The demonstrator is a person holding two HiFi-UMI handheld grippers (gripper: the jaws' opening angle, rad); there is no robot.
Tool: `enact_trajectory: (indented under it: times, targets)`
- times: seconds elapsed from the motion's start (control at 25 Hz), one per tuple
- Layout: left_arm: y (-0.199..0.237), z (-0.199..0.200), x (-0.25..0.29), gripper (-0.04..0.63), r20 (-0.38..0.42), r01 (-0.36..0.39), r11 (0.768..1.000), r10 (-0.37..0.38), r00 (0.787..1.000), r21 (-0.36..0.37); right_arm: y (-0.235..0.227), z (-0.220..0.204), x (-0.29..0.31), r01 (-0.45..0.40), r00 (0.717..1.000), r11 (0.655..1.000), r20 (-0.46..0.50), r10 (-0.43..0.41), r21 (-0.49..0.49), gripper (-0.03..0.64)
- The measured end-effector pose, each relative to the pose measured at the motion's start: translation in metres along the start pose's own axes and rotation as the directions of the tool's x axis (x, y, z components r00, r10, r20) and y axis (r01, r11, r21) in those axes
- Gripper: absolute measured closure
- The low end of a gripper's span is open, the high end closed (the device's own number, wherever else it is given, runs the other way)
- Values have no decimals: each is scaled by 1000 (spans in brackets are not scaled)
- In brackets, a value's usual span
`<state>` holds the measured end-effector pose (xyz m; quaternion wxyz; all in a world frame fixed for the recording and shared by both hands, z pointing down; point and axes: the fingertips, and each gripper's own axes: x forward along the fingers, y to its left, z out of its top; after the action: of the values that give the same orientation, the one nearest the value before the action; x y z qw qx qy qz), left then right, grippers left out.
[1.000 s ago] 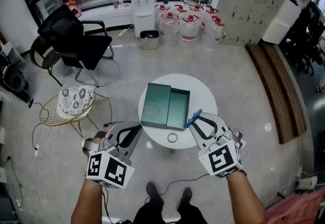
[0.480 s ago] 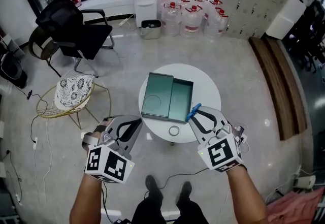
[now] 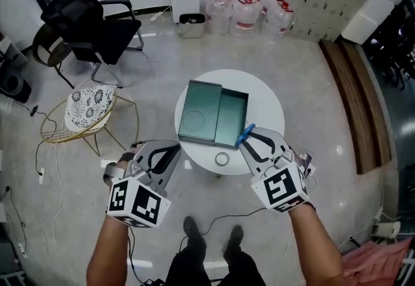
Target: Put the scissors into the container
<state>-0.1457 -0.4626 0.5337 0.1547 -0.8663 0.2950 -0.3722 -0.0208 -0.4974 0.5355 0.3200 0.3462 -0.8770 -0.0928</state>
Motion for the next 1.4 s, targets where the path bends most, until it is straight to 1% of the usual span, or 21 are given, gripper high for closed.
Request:
enact_trajectory:
  times: [0.36,0.64,1.0,1.2,1.4]
  targets:
    - [-7,-32,26,577,-23,27,1000,-27,999,-16,10,-28,34,-35,999,999,-12,35,11,522]
    - [-14,-54,57,577,-35,47,998,-48,998,-31,11,-57,63,-55,998,998,-19,55,8,522]
    - [-21,-67,92,577,-48,67,997,-69,996,-49,4,-89,90,-78,996,997,-31,79,16,522]
    - [-33,-83,108,577,-53,76,996,-79,995,-57,10,-111,105,-90,995,996,-42,91,16,522]
    - [-45,-90,119,577,-53,91,994,-95,994,-66,13,-129,111,-98,993,995,-61,99,15,522]
